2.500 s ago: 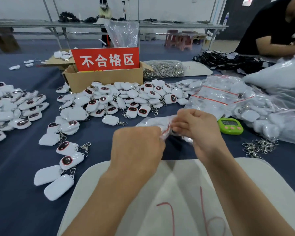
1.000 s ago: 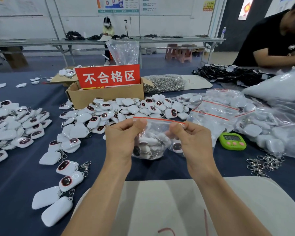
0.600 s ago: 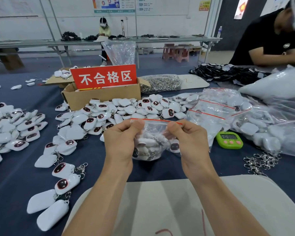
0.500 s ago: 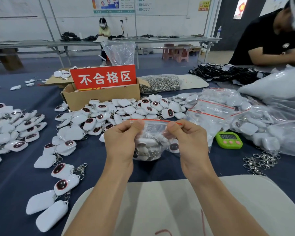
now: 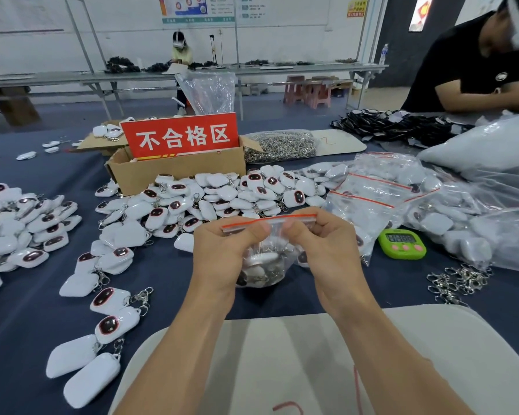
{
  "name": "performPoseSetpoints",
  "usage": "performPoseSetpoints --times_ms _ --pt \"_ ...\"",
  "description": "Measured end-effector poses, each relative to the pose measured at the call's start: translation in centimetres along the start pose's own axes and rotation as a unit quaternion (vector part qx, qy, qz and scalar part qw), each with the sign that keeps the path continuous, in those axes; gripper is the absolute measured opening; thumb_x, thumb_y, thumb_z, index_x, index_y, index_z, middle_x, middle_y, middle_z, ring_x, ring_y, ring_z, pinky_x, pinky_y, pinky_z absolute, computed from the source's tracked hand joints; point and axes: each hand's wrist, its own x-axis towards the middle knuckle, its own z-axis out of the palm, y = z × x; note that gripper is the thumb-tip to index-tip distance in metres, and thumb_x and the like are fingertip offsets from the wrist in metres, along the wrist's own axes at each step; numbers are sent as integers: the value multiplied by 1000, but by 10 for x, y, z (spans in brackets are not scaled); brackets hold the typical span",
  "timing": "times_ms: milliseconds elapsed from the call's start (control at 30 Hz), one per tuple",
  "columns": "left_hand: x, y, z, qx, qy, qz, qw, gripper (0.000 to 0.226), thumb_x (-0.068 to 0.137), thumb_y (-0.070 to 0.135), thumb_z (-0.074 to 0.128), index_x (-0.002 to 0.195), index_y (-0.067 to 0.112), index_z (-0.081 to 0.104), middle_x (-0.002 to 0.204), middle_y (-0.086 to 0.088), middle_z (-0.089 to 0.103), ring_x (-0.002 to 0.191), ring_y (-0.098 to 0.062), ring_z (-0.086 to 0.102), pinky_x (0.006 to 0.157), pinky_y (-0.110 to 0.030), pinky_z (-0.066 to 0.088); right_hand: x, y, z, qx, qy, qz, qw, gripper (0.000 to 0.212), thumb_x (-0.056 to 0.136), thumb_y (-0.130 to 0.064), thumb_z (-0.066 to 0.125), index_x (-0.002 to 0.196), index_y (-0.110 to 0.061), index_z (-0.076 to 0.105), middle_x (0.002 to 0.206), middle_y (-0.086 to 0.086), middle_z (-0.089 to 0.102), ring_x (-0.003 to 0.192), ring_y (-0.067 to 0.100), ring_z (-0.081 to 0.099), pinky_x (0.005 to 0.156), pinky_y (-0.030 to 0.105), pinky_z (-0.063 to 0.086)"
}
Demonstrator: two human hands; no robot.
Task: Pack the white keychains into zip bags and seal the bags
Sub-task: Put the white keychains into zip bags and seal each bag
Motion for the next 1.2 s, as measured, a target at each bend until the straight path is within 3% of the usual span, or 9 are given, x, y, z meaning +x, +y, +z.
performPoseSetpoints --times_ms 67,167,367,500,633,800,1200 --pt "0 1 1 -17 1 -5 1000 31 51 27 90 74 8 81 79 -19 77 68 -33 73 58 -39 60 0 -1 -1 11 1 11 1000 23 91 2 71 80 -17 78 81 11 78 73 19 73 64 26 56" --pt "-1 2 1 -27 0 -8 1000 34 52 26 89 76 4 81 82 -23 76 71 -37 74 65 -47 61 1 -1 -1 24 2 18 1000 21 91 4 70 79 -12 77 75 9 76 67 17 70 61 25 55" --pt "-3 2 0 -65 -1 -9 998 38 49 34 91 77 10 82 80 -16 77 68 -29 74 57 -35 59 1 0 -2 17 29 12 999 17 90 -2 76 76 -12 78 69 5 75 61 10 68 59 19 54" --pt "-2 1 -4 -78 9 -29 996 34 47 36 90 71 13 82 73 -11 76 58 -24 72 49 -32 57 2 2 -1 15 49 49 997 13 81 -9 85 72 -18 81 71 8 77 63 14 71 59 24 58" --pt "-1 -1 -5 -61 5 -25 998 36 50 37 90 76 13 82 79 -15 77 65 -26 74 55 -35 60 3 3 -3 28 49 45 997 12 82 -7 83 76 -17 82 74 9 78 64 15 73 59 23 57" --pt "0 -1 -9 -31 -26 -12 999 27 59 28 87 81 12 83 86 -16 78 73 -26 75 64 -36 62 2 3 -1 8 38 13 999 18 86 -4 80 78 -20 83 76 7 78 67 13 73 62 21 56" --pt "-2 -1 -1 -2 0 -7 1000 13 66 16 88 77 14 83 79 -16 77 66 -30 72 55 -36 61 1 6 4 42 33 15 998 27 89 5 72 72 -15 78 77 13 76 73 22 70 70 33 59"
